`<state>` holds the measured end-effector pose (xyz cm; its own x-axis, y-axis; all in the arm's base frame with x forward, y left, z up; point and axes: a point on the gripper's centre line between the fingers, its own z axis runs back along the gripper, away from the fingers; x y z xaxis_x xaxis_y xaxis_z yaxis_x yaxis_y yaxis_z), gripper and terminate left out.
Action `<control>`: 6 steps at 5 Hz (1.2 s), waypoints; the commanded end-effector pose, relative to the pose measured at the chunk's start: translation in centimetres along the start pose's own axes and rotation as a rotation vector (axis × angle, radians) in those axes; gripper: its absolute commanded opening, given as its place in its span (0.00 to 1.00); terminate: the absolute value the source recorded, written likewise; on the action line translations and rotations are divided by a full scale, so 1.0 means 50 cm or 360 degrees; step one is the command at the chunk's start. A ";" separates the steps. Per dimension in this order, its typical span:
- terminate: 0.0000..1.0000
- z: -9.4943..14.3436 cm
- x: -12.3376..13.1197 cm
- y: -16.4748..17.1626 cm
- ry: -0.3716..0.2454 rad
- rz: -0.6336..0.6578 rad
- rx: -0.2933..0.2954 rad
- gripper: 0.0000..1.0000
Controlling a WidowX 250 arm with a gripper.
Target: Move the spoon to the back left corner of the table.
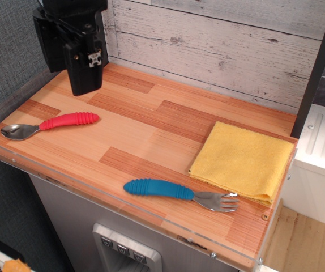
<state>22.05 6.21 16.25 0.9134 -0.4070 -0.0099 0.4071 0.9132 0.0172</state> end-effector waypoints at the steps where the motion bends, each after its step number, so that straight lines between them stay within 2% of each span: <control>1: 0.00 0.000 0.000 0.000 0.0000 0.0000 0.0000 1.00; 2: 0.00 -0.026 -0.005 0.024 0.0094 -0.0188 0.0018 1.00; 3: 0.00 -0.065 -0.010 0.063 0.0116 -0.0312 0.0050 1.00; 6: 0.00 -0.163 0.001 0.174 0.0028 -0.0814 0.0158 1.00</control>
<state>25.08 13.87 7.14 0.5932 -0.8028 -0.0604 0.8049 0.5900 0.0631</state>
